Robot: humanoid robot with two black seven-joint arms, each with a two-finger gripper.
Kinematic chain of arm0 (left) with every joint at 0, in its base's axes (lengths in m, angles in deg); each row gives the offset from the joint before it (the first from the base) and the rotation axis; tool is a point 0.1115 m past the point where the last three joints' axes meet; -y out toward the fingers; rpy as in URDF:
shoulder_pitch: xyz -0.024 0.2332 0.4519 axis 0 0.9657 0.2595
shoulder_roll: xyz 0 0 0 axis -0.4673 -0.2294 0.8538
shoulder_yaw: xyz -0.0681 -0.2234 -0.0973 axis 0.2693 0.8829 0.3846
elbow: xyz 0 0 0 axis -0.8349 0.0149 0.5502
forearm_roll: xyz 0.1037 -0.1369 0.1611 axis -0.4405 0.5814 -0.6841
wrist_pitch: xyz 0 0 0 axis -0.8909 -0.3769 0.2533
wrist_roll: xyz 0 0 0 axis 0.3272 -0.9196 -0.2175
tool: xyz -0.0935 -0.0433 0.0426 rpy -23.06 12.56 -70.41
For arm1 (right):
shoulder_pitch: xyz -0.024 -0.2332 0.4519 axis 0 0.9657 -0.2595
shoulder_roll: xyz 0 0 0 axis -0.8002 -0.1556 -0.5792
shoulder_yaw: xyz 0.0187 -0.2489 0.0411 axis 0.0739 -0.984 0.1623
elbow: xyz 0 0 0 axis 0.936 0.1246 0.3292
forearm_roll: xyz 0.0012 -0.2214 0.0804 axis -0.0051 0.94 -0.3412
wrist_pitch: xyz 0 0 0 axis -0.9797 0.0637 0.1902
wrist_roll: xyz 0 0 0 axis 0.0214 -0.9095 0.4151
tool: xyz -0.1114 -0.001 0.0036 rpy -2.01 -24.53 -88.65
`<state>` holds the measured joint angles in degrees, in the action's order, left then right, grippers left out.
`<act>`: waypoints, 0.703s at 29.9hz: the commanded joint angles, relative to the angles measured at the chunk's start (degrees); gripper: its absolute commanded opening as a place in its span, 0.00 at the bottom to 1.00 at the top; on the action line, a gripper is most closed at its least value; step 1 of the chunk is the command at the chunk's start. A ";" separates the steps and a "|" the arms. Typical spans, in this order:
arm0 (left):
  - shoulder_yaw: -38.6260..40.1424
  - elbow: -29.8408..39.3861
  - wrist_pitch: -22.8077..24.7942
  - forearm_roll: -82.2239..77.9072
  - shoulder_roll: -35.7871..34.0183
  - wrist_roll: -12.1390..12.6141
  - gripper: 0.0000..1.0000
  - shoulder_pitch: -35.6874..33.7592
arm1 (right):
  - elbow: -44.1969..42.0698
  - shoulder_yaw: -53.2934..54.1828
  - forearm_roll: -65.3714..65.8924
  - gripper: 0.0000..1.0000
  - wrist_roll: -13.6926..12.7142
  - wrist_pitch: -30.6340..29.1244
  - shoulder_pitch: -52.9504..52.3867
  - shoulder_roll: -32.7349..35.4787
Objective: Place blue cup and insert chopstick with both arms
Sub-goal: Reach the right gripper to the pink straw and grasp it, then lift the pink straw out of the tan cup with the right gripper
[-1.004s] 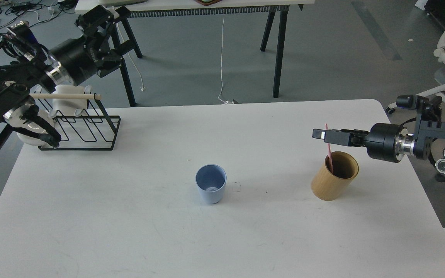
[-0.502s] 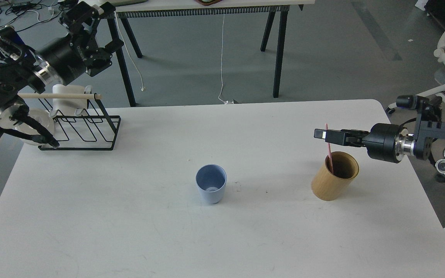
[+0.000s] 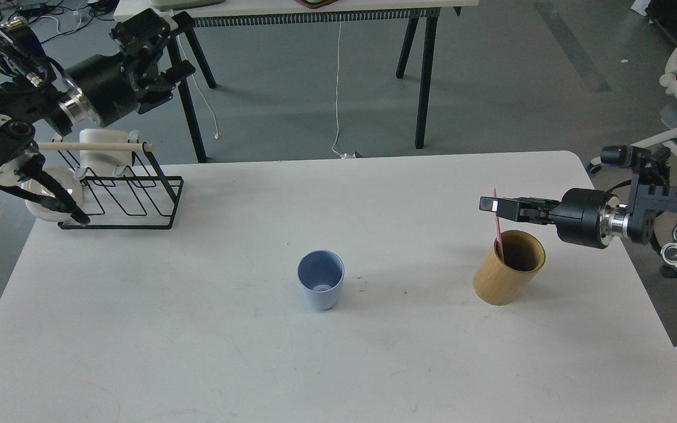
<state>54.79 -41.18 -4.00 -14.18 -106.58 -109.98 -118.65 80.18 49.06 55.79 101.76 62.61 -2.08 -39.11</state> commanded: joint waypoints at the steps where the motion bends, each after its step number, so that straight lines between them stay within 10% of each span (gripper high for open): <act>1: -0.42 -1.97 0.00 -0.32 2.05 0.00 1.00 0.53 | 0.19 0.00 -0.07 0.12 0.07 0.04 -0.09 0.22; 21: -0.86 -4.09 0.00 -0.23 6.62 0.00 1.00 1.49 | 8.36 8.79 -0.51 0.09 0.42 0.39 -0.61 8.13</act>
<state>53.93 -45.64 -4.00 -14.35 -100.13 -109.98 -117.51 87.15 55.59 55.31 102.13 62.99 -2.33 -31.92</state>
